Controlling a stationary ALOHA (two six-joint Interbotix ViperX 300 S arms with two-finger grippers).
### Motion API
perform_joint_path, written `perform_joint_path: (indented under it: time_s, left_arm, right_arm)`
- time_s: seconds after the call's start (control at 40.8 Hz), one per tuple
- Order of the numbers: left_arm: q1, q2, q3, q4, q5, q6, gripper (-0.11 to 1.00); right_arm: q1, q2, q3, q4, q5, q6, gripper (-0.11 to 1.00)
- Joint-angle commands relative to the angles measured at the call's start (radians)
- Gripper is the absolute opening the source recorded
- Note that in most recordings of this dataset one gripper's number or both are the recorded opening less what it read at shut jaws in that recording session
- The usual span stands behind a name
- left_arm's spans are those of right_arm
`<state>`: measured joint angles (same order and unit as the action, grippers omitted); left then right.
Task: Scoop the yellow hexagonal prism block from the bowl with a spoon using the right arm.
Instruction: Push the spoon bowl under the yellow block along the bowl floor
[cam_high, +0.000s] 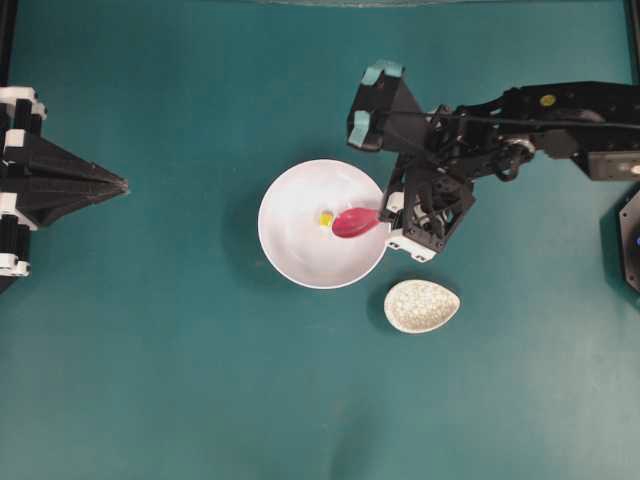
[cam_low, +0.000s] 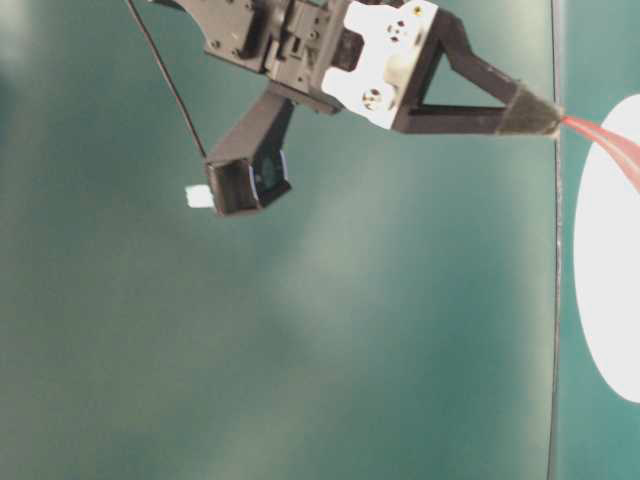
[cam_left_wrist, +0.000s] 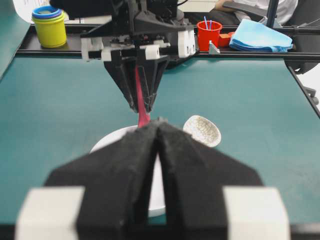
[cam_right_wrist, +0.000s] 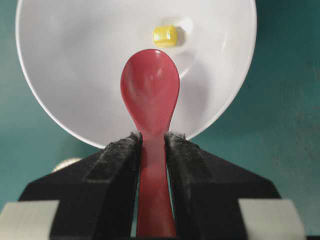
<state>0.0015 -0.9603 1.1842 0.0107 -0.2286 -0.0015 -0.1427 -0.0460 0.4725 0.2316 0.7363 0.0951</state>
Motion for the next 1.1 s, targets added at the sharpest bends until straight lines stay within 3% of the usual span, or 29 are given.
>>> perform_joint_path:
  time_s: [0.0,1.078]
  left_arm:
    - [0.002,0.005,-0.029,0.003,-0.005,0.002,0.04]
    - [0.002,0.003,-0.031,0.003,-0.005,0.000,0.04]
  right_arm:
    - [0.000,0.003,-0.037,-0.002,0.023,0.003,0.25]
    - [-0.002,0.089,-0.087,-0.029,-0.012,-0.012,0.25]
